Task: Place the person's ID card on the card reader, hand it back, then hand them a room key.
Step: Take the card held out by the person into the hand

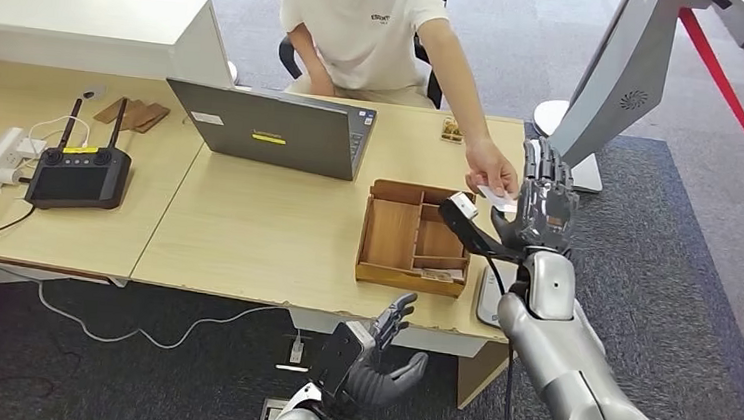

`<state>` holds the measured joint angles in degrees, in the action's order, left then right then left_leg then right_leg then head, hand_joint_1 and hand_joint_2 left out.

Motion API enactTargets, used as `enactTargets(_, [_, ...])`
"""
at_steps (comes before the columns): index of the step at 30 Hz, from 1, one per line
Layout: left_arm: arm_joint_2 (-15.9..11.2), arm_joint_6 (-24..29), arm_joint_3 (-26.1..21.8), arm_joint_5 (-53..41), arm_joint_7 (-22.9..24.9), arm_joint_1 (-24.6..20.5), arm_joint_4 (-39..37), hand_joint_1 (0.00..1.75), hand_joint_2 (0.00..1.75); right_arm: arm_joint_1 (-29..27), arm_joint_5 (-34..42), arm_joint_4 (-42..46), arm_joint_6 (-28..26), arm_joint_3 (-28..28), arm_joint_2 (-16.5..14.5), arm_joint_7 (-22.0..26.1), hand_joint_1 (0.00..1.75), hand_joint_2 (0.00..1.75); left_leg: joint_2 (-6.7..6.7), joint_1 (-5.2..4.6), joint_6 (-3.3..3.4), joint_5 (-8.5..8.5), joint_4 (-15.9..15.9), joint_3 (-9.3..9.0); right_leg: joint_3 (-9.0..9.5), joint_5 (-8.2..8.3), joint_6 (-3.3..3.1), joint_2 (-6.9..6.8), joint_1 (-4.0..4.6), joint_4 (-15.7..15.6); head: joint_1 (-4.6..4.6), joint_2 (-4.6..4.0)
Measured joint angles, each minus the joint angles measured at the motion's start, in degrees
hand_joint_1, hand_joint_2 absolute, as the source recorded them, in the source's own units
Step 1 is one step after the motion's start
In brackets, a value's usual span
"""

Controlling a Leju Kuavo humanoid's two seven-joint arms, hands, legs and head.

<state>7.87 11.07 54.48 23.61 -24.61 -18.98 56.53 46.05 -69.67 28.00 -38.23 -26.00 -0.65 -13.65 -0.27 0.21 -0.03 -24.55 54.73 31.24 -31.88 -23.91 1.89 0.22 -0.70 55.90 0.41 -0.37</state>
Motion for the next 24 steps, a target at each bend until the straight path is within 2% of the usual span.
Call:
enactTargets(17, [-0.02,1.25,0.33,-0.22,-0.03,-0.04,-0.25,0.0,1.75,0.15,2.53,-1.36,-0.07,-1.27,-0.14,2.3,1.75,1.75,0.0,0.0,0.0,0.0,0.0,0.0,0.0,0.0,0.0,0.0,0.0,0.0,0.0,0.0])
enactTargets(24, [-0.05,2.0,0.33,-0.32,-0.08,-0.01,-0.25,0.0,1.75,-0.05,3.52,-0.28,-0.07,-1.24,-0.14,4.94,1.75,1.75,0.0,0.0,0.0,0.0,0.0,0.0,0.0,0.0,0.0,0.0,0.0,0.0,0.0,0.0])
